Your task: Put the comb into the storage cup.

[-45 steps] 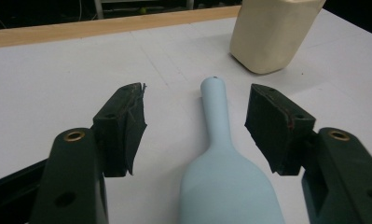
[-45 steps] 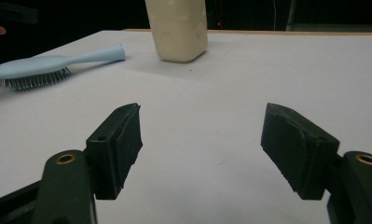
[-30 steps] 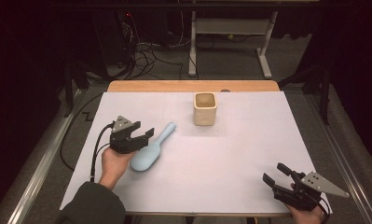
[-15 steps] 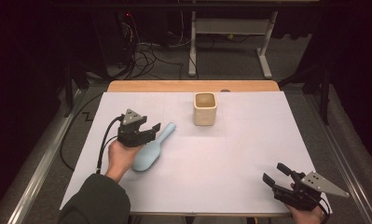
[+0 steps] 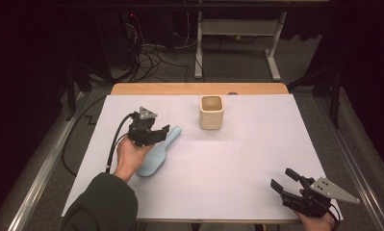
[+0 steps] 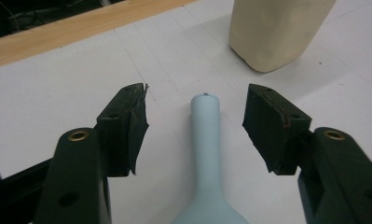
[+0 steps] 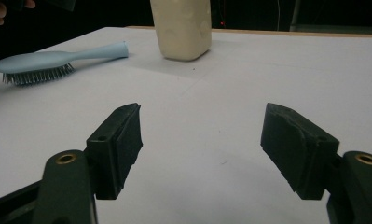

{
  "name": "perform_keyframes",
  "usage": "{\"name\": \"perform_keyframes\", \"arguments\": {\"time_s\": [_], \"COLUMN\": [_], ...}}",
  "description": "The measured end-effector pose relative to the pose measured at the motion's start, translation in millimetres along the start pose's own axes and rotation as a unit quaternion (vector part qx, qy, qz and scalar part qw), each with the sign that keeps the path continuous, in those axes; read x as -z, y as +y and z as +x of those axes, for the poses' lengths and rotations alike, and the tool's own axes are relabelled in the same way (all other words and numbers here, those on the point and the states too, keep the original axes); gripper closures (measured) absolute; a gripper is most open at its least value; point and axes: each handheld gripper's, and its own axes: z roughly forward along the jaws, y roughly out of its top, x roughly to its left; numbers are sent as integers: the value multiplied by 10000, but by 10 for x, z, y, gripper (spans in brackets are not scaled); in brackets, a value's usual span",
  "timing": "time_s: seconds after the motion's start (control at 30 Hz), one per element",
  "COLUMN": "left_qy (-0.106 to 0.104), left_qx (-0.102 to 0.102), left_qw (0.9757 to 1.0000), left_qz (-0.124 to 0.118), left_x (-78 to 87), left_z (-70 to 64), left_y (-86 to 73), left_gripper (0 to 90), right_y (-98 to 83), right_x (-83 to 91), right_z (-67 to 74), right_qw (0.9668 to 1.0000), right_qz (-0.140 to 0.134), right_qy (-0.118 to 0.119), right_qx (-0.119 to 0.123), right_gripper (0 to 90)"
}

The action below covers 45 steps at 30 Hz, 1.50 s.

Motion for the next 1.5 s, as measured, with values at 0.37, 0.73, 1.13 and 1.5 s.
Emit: {"name": "perform_keyframes", "arguments": {"time_s": [0.37, 0.73, 1.13, 1.5], "left_qy": [-35, 169, -44, -7], "left_qx": [10, -197, 132, 531], "left_qw": [9984, 9917, 9809, 9747], "left_qz": [572, 1257, 1942, 2170], "left_x": [27, -126, -517, -772], "left_z": [49, 1, 34, 122], "left_y": [129, 349, 491, 450], "left_gripper": [488, 569, 740, 824], "right_y": [2, 1, -1, 1], "right_x": [-4, -4, 4, 6], "right_z": [12, 13, 12, 22], "right_qw": [10000, 10000, 9999, 9999], "right_qz": [20, 31, 17, 35], "right_qy": [-4, -3, -7, 15], "right_qx": [61, 65, 100, 125], "right_gripper": [294, 297, 299, 300]}}
